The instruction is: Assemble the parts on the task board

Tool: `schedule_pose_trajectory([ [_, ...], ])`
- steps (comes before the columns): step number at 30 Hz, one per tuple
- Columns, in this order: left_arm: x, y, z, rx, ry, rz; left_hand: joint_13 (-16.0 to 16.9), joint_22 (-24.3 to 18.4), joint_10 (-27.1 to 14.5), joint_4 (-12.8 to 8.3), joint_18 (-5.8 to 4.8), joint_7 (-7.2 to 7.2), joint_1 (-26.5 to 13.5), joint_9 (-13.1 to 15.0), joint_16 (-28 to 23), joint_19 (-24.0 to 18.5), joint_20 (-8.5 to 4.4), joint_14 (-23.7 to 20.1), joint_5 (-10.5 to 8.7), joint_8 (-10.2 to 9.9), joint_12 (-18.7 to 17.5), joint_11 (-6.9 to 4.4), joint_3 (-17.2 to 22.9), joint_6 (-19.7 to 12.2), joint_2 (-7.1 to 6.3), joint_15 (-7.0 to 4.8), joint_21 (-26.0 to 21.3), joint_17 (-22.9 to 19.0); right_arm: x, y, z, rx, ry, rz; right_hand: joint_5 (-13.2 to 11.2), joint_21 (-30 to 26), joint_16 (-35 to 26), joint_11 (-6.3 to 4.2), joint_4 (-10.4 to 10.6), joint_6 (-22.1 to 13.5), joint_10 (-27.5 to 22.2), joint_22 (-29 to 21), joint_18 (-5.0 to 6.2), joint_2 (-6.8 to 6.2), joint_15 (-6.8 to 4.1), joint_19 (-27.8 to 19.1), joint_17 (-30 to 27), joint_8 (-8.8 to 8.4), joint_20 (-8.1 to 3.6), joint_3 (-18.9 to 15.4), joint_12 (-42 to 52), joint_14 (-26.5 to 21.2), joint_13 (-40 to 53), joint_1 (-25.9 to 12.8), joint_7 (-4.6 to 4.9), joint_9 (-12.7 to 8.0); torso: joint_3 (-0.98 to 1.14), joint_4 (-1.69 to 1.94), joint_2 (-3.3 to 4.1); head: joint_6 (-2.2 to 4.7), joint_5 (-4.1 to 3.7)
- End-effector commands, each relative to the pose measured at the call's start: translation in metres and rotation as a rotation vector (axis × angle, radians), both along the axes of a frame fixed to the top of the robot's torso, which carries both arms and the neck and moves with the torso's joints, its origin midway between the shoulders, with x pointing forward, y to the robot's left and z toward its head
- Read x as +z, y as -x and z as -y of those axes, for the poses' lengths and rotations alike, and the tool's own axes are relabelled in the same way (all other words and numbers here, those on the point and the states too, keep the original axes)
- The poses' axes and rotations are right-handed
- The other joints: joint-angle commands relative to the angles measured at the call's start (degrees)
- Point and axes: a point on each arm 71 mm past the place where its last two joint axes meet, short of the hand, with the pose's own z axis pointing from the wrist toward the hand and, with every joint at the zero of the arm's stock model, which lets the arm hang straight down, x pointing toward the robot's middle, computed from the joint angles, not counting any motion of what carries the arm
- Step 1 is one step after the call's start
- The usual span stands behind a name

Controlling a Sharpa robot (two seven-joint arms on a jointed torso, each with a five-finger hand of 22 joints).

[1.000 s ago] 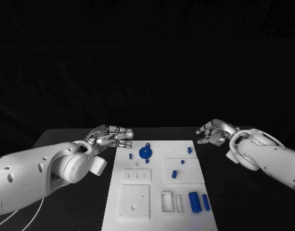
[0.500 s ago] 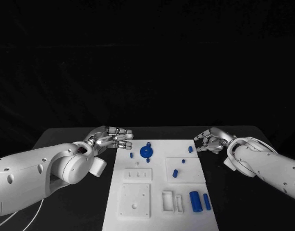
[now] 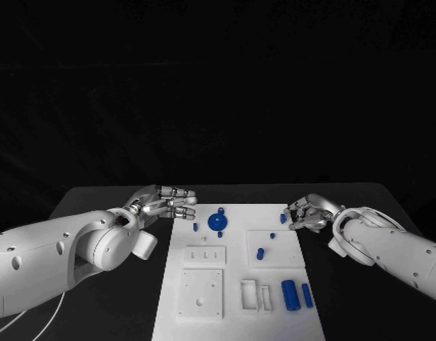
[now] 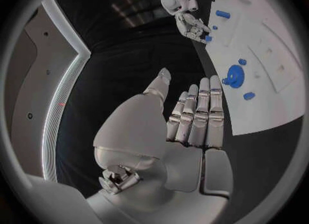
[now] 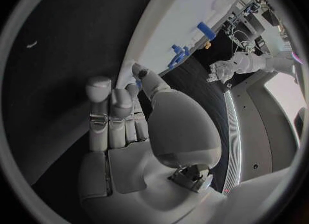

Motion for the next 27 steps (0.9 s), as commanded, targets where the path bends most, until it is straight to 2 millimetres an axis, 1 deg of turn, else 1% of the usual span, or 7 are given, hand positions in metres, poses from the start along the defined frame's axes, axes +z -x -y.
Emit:
schedule_pose_trajectory([
  [1,0.0009,0.0008,0.0028,-0.023,0.005,0.010,0.1,0.0,-0.3,-0.3,-0.86,0.07,0.4,0.1,-0.2,-0.4,-0.08,-0.4,0.03,0.1,0.3,0.14,0.1,-0.3,-0.02,0.08,0.2,0.0,-0.0032,0.0008,-0.0042,0.030,0.001,-0.013,-0.4,-0.2,-0.2,-0.02,0.2,0.3,0.1,4.0,-1.03,0.07,-0.30,2.8,0.1,0.11,-0.42,0.0,-0.1,-0.1,0.1,-0.9,0.05,0.0,0.03,0.01,0.00,-0.07,0.03],
  [4,0.0008,0.0008,0.0029,-0.023,0.005,0.010,0.1,0.0,-0.3,-0.3,-0.86,0.07,0.4,0.1,-0.2,-0.4,-0.08,-0.4,0.03,0.1,0.3,0.14,0.1,-0.3,-0.02,0.08,0.2,0.0,-0.0038,0.0008,-0.0052,0.026,-0.001,-0.007,-1.0,-0.2,-0.1,0.05,0.4,0.7,0.1,4.0,-1.00,0.42,-0.28,2.8,0.2,0.13,-0.41,-0.3,0.1,0.0,0.2,-1.0,0.20,0.0,0.01,0.10,-0.02,-0.13,0.16],
  [9,0.0007,0.0006,0.0028,-0.023,0.003,0.010,0.1,0.0,-0.3,-0.3,-0.86,0.07,0.4,0.1,-0.2,-0.4,-0.08,-0.4,0.03,0.1,0.3,0.14,0.1,-0.3,-0.02,0.08,0.2,0.0,-0.0039,0.0003,-0.0061,0.017,-0.006,0.002,-2.7,-0.2,0.0,0.18,1.0,1.3,0.3,4.0,-0.93,1.12,-0.20,2.9,0.3,0.13,-0.33,-1.3,0.5,0.0,0.5,-1.5,0.40,0.1,-0.07,0.06,-0.07,-0.21,0.06],
  [11,0.0007,0.0005,0.0028,-0.023,0.003,0.010,0.1,0.0,-0.3,-0.3,-0.86,0.07,0.4,0.1,-0.2,-0.4,-0.08,-0.4,0.03,0.1,0.3,0.14,0.1,-0.3,-0.02,0.08,0.2,0.0,-0.0039,-0.0001,-0.0067,0.013,-0.007,0.007,-3.6,-0.1,0.0,0.22,1.2,1.5,0.4,4.0,-0.89,1.34,-0.17,3.0,0.4,0.14,-0.29,-1.6,0.6,0.1,0.7,-1.6,0.44,0.1,-0.04,0.02,-0.07,-0.22,0.06],
  [15,0.0007,0.0004,0.0029,-0.023,0.003,0.010,0.1,0.0,-0.3,-0.3,-0.86,0.07,0.4,0.1,-0.2,-0.4,-0.08,-0.4,0.03,0.1,0.3,0.14,0.1,-0.3,-0.02,0.08,0.2,0.0,-0.0041,-0.0010,-0.0083,0.005,-0.009,0.015,-4.4,0.1,0.1,0.29,1.6,1.6,0.5,4.1,-0.85,1.76,-0.12,3.0,0.4,0.14,-0.25,-2.0,0.8,0.1,0.8,-1.8,0.54,0.1,0.01,-0.05,-0.05,-0.23,0.09],
  [21,0.0005,0.0003,0.0034,-0.025,0.003,0.009,0.1,0.0,-0.3,-0.3,-0.86,0.07,0.4,0.1,-0.2,-0.4,-0.08,-0.4,0.03,0.1,0.3,0.14,0.1,-0.3,-0.02,0.08,0.2,0.0,-0.0046,-0.0023,-0.0111,-0.003,-0.012,0.022,-5.2,0.2,0.2,0.36,2.0,2.1,0.7,4.0,-0.79,2.13,-0.08,3.0,0.5,0.15,-0.20,-2.0,1.0,0.2,1.0,-1.9,0.61,0.1,0.00,-0.01,-0.04,-0.30,-0.03],
  [27,0.0000,0.0001,0.0034,-0.025,0.002,0.007,0.1,0.0,-0.3,-0.3,-0.86,0.07,0.4,0.1,-0.2,-0.4,-0.08,-0.4,0.03,0.1,0.3,0.14,0.1,-0.3,-0.02,0.08,0.2,0.0,-0.0049,-0.0032,-0.0131,-0.007,-0.016,0.027,-6.5,0.4,0.3,0.40,2.4,3.9,0.9,4.0,-0.76,2.76,-0.05,3.0,0.6,0.18,-0.17,-1.4,1.5,0.3,1.4,-2.3,0.55,0.1,0.01,-0.01,-0.10,-0.37,-0.10],
])
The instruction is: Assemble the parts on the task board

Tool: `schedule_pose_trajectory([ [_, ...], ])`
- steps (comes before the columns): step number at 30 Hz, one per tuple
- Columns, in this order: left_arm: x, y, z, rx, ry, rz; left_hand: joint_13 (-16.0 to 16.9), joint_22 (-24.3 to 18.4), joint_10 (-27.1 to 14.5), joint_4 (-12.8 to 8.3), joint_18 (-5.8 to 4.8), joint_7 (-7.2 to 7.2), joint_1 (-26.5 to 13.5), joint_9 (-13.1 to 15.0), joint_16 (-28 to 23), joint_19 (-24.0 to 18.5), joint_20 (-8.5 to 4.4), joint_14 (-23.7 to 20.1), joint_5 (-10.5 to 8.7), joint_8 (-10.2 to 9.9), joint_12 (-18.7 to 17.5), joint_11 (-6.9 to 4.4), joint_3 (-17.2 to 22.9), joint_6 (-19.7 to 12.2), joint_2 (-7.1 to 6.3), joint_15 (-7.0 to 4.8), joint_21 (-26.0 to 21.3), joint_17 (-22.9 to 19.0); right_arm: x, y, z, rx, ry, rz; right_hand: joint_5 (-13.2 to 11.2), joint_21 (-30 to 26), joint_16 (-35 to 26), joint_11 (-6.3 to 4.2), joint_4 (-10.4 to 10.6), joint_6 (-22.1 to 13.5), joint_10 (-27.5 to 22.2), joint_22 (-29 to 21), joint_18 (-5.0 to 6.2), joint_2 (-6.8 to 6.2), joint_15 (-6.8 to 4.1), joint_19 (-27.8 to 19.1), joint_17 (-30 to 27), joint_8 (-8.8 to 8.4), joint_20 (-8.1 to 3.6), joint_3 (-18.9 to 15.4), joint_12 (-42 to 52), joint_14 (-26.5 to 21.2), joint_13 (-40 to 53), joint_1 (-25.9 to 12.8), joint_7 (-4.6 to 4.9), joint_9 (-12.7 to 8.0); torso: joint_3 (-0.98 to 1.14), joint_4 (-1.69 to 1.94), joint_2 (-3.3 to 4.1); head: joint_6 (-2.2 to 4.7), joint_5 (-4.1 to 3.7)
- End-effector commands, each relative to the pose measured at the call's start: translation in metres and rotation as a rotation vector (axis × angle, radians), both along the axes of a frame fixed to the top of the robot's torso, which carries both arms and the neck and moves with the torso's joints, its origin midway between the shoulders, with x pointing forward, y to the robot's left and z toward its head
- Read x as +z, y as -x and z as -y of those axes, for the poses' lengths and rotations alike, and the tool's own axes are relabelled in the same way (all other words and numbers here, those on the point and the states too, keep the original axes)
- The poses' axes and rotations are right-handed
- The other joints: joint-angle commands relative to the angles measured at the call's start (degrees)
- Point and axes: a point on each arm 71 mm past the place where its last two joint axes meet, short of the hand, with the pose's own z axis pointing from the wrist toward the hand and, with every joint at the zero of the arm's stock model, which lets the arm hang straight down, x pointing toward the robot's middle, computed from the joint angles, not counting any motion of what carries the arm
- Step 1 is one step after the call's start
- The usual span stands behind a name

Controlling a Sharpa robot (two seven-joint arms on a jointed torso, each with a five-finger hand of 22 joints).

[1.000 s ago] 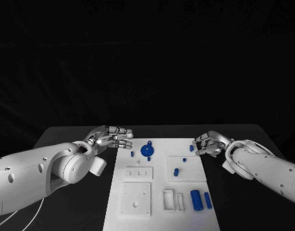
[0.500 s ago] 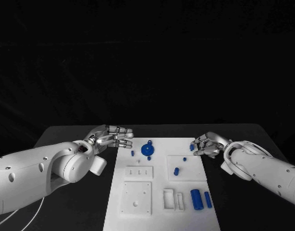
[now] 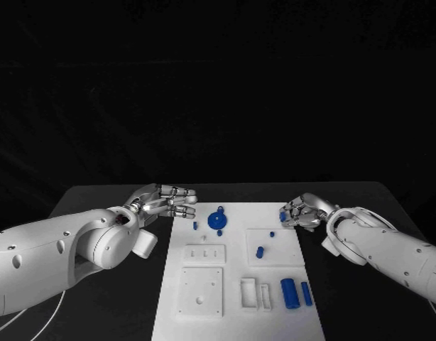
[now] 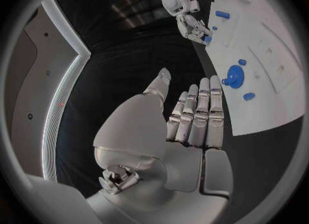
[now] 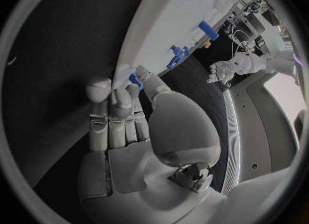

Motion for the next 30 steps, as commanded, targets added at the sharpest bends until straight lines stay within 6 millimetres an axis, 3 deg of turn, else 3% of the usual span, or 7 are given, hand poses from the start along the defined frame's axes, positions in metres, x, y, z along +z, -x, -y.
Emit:
schedule_pose_trajectory([
  [1,0.0005,0.0007,0.0026,-0.020,0.007,0.006,0.1,0.0,-0.3,-0.3,-0.86,0.07,0.4,0.1,-0.2,-0.4,-0.08,-0.4,0.03,0.1,0.3,0.14,0.1,-0.3,-0.02,0.08,0.2,0.0,0.0003,-0.0004,-0.0011,-0.005,-0.005,0.013,-0.7,0.4,0.3,0.04,0.4,1.2,0.5,4.0,-0.74,0.73,0.00,3.0,0.1,0.16,-0.15,0.3,0.4,0.3,0.2,-0.2,0.07,0.1,0.00,0.01,-0.04,0.05,-0.02],
  [16,0.0003,0.0006,0.0025,-0.020,0.006,0.004,0.1,0.0,-0.4,-0.5,-0.83,0.10,0.3,0.0,-0.2,-0.5,-0.06,-0.4,0.03,0.1,0.3,0.15,0.3,-0.5,0.05,0.08,0.4,0.0,-0.0003,-0.0010,-0.0020,-0.009,-0.006,0.010,-3.4,0.7,0.5,0.90,0.4,6.1,0.6,4.0,-0.28,1.18,0.58,3.0,0.3,0.18,0.40,3.1,1.3,0.3,0.9,-0.8,0.26,0.1,0.04,-0.04,-0.07,0.05,0.03],
  [30,0.0003,0.0006,0.0024,-0.019,0.005,0.004,0.1,0.0,-0.4,-0.5,-0.83,0.10,0.3,0.0,-0.2,-0.5,-0.06,-0.4,0.03,0.1,0.3,0.15,0.3,-0.5,0.05,0.08,0.4,0.0,0.0009,-0.0013,-0.0030,-0.017,-0.007,0.026,-4.5,0.8,0.6,0.57,0.9,8.5,0.8,4.0,-0.28,1.60,0.38,3.0,0.3,0.21,0.31,3.0,1.8,0.3,1.2,-1.0,-0.44,0.2,0.03,-0.04,-0.06,-0.01,-0.02],
])
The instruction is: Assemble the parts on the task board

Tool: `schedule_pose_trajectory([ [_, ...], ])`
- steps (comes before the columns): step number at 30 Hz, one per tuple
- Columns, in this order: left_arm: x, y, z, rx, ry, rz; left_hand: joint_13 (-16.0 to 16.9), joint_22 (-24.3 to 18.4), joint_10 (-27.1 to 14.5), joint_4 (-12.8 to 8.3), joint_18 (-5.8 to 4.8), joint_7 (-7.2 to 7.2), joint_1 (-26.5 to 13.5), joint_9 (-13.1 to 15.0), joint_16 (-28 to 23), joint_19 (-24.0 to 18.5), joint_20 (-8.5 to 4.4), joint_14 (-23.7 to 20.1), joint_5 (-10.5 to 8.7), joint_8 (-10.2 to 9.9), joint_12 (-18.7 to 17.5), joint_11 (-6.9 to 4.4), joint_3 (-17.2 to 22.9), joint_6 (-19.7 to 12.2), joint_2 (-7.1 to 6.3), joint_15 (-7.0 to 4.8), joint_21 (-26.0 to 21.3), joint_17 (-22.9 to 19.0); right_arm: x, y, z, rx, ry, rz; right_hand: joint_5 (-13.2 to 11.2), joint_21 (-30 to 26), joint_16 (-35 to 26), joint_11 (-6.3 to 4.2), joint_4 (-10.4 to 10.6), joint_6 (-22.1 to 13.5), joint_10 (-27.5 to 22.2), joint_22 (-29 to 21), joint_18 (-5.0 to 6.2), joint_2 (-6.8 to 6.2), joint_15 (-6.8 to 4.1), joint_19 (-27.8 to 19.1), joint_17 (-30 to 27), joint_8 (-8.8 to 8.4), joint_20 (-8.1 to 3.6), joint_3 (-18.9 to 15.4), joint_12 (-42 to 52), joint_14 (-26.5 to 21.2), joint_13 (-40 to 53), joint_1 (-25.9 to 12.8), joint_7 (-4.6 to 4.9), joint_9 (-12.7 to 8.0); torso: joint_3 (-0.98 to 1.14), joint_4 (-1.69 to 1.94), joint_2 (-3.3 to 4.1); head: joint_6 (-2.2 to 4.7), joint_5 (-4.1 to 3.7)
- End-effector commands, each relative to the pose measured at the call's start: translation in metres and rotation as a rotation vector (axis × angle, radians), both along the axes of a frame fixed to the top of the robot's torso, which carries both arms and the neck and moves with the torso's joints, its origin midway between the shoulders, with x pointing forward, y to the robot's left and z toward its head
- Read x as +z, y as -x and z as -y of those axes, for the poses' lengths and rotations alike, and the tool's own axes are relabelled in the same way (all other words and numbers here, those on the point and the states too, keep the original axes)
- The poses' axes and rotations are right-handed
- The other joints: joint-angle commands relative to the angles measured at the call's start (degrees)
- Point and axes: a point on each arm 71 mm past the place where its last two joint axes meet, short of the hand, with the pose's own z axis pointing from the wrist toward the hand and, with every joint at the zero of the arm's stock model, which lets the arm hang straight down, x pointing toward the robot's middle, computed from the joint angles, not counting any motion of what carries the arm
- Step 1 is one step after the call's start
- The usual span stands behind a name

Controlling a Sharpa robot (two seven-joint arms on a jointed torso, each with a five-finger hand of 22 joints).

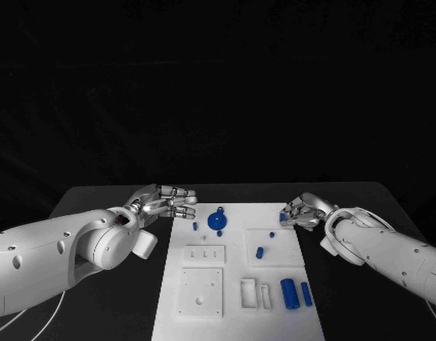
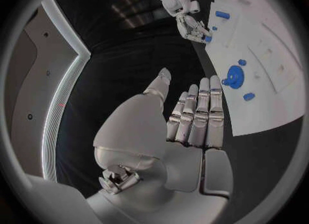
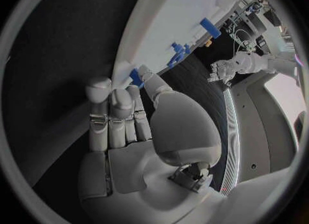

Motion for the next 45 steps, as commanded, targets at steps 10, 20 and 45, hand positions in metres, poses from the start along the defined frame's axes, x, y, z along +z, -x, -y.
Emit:
schedule_pose_trajectory([
  [10,0.001,0.001,0.002,-0.016,0.003,0.006,0.1,0.1,0.0,-0.3,-0.86,-0.13,0.2,0.1,-0.1,-0.4,-0.17,0.3,0.04,0.1,0.3,0.09,0.0,-0.2,0.14,-0.12,0.5,0.0,0.004,0.000,0.000,-0.032,-0.003,0.045,0.1,0.4,0.6,-0.08,0.6,0.9,0.9,4.0,-0.32,0.78,0.07,3.1,0.5,0.23,0.16,0.6,0.9,0.2,0.5,-0.1,-0.10,0.1,0.00,-0.01,-0.01,0.04,-0.06],
  [20,0.000,0.000,-0.001,0.001,-0.037,-0.009,0.2,1.9,11.0,1.3,-2.02,-1.89,-1.4,0.7,6.7,5.8,-4.35,11.6,0.10,0.7,0.8,-3.68,-0.6,8.8,0.99,-4.93,4.4,2.1,0.016,0.003,-0.005,-0.026,0.007,0.067,1.0,0.8,1.0,-0.14,0.8,1.1,1.1,4.0,-0.17,0.48,0.01,3.1,1.0,0.24,0.10,0.9,1.0,0.3,0.6,-0.3,-0.15,0.1,0.02,-0.40,-0.42,0.49,0.20],
  [45,-0.002,-0.026,0.014,-0.036,-0.355,-0.181,18.0,31.8,27.9,2.9,-3.44,-6.47,-5.9,1.2,60.1,7.2,-15.20,15.6,0.19,0.5,27.2,-12.44,-3.2,16.9,0.72,-14.67,44.2,30.1,0.055,0.024,-0.092,0.102,0.080,0.079,-0.8,1.5,1.4,-0.20,2.5,1.2,1.3,3.4,0.23,-1.17,-0.01,3.1,1.9,0.23,0.14,4.6,0.9,0.5,0.8,-1.0,-0.24,0.1,0.08,-1.83,-4.30,-0.51,2.06],
])
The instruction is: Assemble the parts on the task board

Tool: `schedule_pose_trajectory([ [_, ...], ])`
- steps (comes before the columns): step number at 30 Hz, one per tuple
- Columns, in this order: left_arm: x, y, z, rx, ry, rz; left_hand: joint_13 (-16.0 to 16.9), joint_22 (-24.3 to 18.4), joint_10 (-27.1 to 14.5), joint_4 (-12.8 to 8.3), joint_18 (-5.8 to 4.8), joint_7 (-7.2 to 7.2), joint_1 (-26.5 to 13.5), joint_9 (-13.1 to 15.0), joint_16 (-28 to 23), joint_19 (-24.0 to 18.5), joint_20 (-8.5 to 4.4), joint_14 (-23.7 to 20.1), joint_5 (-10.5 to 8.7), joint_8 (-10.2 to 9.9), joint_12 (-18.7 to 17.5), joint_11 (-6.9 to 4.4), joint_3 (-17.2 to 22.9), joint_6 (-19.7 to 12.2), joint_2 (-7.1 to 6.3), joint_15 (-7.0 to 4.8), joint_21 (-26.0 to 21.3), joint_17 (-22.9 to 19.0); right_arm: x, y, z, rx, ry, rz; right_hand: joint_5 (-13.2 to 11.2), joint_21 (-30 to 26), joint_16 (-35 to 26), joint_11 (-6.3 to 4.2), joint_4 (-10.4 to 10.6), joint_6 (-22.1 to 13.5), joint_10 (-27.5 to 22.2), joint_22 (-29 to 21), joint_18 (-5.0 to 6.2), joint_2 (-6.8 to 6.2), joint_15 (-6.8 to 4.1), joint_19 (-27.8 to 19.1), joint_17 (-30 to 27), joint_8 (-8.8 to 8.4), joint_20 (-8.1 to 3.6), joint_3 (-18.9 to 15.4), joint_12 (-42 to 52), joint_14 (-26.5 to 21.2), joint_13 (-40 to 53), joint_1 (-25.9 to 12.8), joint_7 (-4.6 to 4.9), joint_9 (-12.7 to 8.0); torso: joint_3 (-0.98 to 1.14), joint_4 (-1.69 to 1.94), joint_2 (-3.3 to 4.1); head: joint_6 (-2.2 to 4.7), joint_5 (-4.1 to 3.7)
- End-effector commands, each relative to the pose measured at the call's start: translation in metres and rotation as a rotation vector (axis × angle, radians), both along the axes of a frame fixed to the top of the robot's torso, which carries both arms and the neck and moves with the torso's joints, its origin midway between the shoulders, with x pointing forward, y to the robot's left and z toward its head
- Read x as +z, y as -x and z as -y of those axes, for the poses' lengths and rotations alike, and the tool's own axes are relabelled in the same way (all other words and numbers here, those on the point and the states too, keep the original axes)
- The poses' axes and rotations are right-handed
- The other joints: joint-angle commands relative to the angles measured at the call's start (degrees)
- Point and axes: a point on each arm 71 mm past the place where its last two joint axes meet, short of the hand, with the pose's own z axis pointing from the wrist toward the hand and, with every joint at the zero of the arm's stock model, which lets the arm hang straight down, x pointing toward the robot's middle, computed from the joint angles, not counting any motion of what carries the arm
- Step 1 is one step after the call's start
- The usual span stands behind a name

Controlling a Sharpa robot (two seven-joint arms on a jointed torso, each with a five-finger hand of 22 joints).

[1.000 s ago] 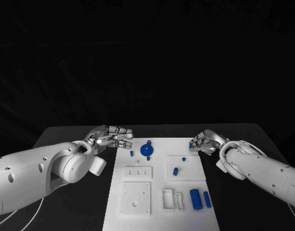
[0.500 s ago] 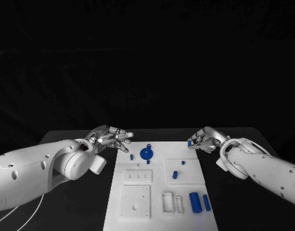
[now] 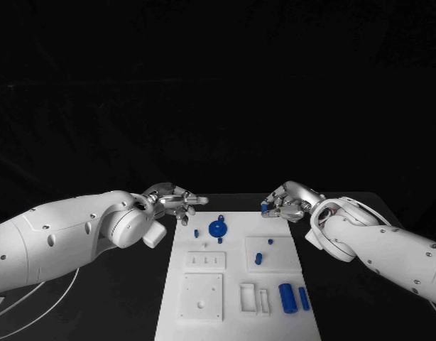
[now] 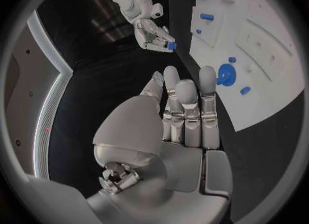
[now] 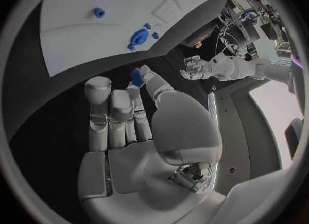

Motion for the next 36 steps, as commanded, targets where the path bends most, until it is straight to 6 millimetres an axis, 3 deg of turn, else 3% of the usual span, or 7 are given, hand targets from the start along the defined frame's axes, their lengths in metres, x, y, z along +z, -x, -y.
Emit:
schedule_pose_trajectory([
  [1,-0.005,0.000,0.005,-0.016,-0.099,-0.061,2.3,1.7,1.8,0.4,1.14,-0.35,-0.5,0.0,1.9,-0.1,-0.29,0.8,-0.15,-0.1,2.5,-0.43,0.3,-0.2,-0.25,0.00,1.8,0.8,0.000,0.002,-0.009,-0.028,0.065,-0.016,-0.2,0.3,0.2,0.01,0.5,0.2,0.3,3.3,0.23,-0.92,0.00,3.1,0.1,0.20,0.14,1.2,0.3,0.5,0.1,-0.3,-0.09,0.1,0.05,-0.28,-0.60,-0.40,0.27],
  [10,-0.009,0.000,0.020,0.000,-0.162,-0.100,7.4,5.4,2.1,2.2,2.18,0.05,-2.4,-0.3,7.0,0.3,-0.40,2.9,-0.23,-0.3,7.1,-0.53,1.4,-2.2,-2.09,-0.20,4.5,8.2,0.002,0.011,-0.043,-0.010,0.080,-0.017,-0.1,0.4,0.0,0.00,1.4,0.2,0.3,3.1,0.23,-1.68,-0.02,3.1,0.0,0.20,0.13,2.3,0.3,0.5,0.1,-0.2,-0.09,0.1,0.08,-0.36,-0.65,-0.62,0.62],
  [14,-0.010,0.002,0.027,-0.009,-0.184,-0.107,8.1,6.0,2.1,4.4,2.30,-0.12,-5.1,-0.4,7.7,0.5,-0.49,3.2,-0.37,-0.2,7.6,-0.63,1.2,-2.5,-3.81,-0.29,4.7,9.4,0.001,0.014,-0.056,-0.001,0.091,-0.015,-0.3,0.4,0.0,-0.01,1.6,0.2,0.3,3.0,0.18,-1.85,-0.03,3.1,0.0,0.20,0.12,2.5,0.3,0.5,0.1,-0.3,-0.11,0.1,0.04,-0.29,-0.52,-0.64,0.44],
  [16,-0.010,0.003,0.031,-0.017,-0.193,-0.109,8.6,6.6,2.0,6.5,2.25,-0.21,-5.6,-0.4,7.8,0.5,-0.62,3.1,-0.39,-0.1,7.7,-0.69,3.1,-2.4,-5.45,-0.37,4.7,9.9,0.000,0.016,-0.062,0.005,0.095,-0.014,-0.2,0.3,-0.1,-0.01,1.6,0.2,0.3,2.9,0.17,-1.94,-0.03,3.1,0.0,0.21,0.10,2.7,0.2,0.5,0.1,-0.3,-0.11,0.1,0.05,-0.30,-0.47,-0.63,0.41],
  [23,-0.011,0.006,0.040,-0.046,-0.217,-0.112,9.3,7.6,2.1,12.0,2.11,-0.50,-8.3,-0.3,7.4,0.5,-0.75,3.2,-0.41,-0.1,7.3,-0.80,5.3,-1.7,-7.90,-0.47,4.2,10.4,-0.002,0.020,-0.078,0.025,0.105,-0.014,0.3,0.3,-0.2,-0.02,1.8,0.2,0.3,2.7,0.14,-2.10,-0.04,3.1,-0.1,0.20,0.09,3.0,0.2,0.5,0.1,-0.4,-0.10,0.1,-0.01,-0.13,-0.47,-0.81,0.30],
  [28,-0.012,0.007,0.045,-0.067,-0.238,-0.114,9.5,8.2,2.1,12.9,2.05,-0.73,-9.2,-0.2,6.9,0.5,-0.78,3.1,-0.41,-0.1,6.9,-0.86,5.2,-0.8,-7.46,-0.50,3.7,10.3,-0.003,0.022,-0.086,0.037,0.106,-0.013,0.3,0.3,-0.2,-0.03,2.0,0.2,0.3,2.7,0.14,-2.15,-0.06,3.1,-0.1,0.20,0.07,3.1,0.2,0.5,0.0,-0.4,-0.10,0.1,0.00,-0.10,-0.46,-0.91,0.39],
  [36,-0.014,0.009,0.053,-0.099,-0.284,-0.123,9.8,9.3,2.0,11.7,1.84,-1.26,-9.5,1.5,5.9,0.6,-0.88,3.0,-0.38,0.0,6.3,-1.04,5.0,1.2,-6.86,-0.63,2.7,9.8,-0.002,0.026,-0.098,0.060,0.099,-0.008,0.5,0.3,-0.2,-0.03,2.0,0.2,0.3,2.7,0.14,-2.18,-0.06,3.1,-0.1,0.19,0.07,3.2,0.3,0.5,0.1,-0.4,-0.11,0.1,-0.06,-0.23,-0.40,-1.10,0.50],
])
